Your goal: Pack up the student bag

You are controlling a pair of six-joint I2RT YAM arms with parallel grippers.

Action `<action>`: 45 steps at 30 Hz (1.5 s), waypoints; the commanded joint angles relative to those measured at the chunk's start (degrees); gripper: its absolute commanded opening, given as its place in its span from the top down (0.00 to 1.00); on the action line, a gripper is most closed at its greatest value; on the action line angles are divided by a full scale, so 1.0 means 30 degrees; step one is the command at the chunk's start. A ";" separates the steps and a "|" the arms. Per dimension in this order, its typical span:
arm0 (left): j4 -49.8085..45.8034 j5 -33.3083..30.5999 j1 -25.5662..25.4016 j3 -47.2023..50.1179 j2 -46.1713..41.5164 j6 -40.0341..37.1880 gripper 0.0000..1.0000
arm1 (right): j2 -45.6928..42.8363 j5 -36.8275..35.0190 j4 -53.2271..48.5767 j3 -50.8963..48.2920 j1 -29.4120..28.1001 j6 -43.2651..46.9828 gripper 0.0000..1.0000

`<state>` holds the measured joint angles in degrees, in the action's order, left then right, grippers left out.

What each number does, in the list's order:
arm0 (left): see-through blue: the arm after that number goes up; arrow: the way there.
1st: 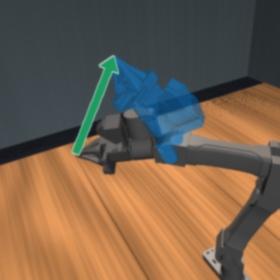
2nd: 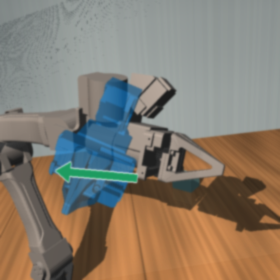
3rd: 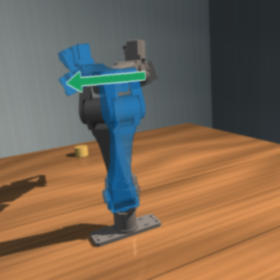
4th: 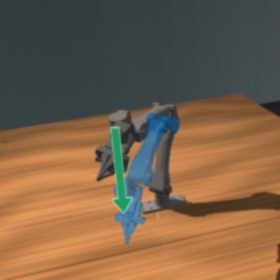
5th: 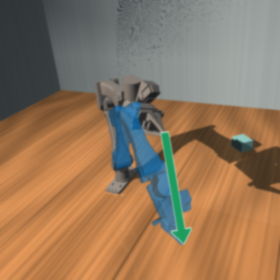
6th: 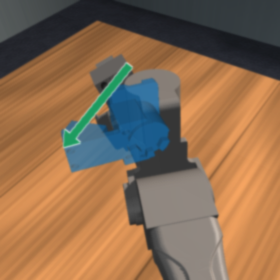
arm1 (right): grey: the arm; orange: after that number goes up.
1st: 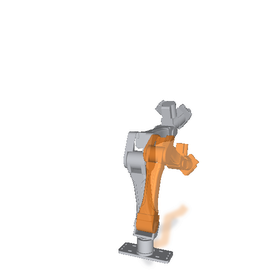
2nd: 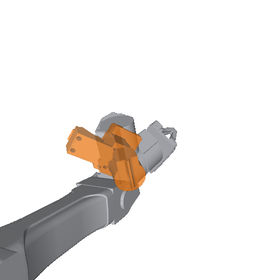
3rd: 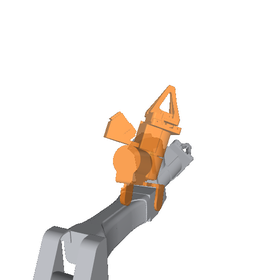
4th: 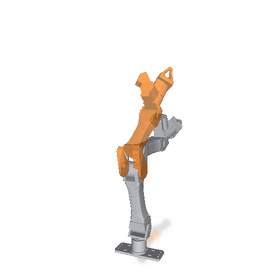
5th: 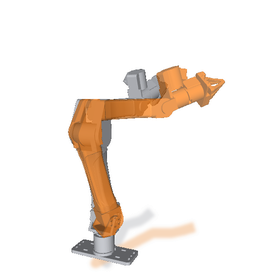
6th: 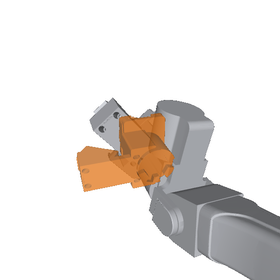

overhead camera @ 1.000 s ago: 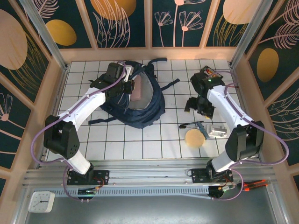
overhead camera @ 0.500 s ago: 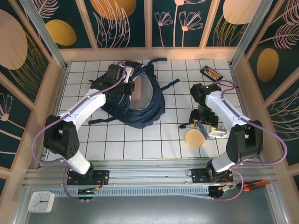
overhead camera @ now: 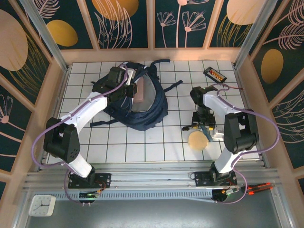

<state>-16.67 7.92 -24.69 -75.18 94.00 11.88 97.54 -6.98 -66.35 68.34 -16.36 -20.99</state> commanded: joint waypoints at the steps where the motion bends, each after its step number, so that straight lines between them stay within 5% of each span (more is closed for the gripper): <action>1: 0.2089 0.0291 -0.0003 -0.0048 -0.0806 -0.0180 1.00 | 0.0517 0.0123 0.0432 -0.0220 0.0414 0.0456 0.39; 16: 0.2215 0.0234 0.0055 0.0041 -0.0452 -0.0416 1.00 | 0.0882 0.0028 0.0291 0.0079 0.1345 0.1225 0.67; 22: 0.2333 0.0297 0.0085 0.0157 -0.0533 -0.0381 1.00 | 0.0622 -0.0163 -0.0365 0.0972 0.1391 0.1145 0.87; 34: 0.2538 0.0296 0.0085 0.0201 -0.0805 -0.0093 1.00 | 0.0092 -0.1526 -0.4100 0.8046 0.1825 0.0589 0.99; 40: 0.2611 0.0406 0.0099 0.0193 -0.1024 0.0137 1.00 | -0.0276 0.0688 -0.3669 1.1938 0.2565 -0.0030 1.00; 45: 0.2499 0.0497 0.0084 0.0135 -0.1111 0.0317 1.00 | -0.1628 0.4608 0.0154 1.2082 0.3128 -0.1092 1.00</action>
<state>-15.70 7.73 -24.69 -74.52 93.78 12.25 96.47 -1.65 -71.85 103.79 -7.97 -21.04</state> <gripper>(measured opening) 0.101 0.148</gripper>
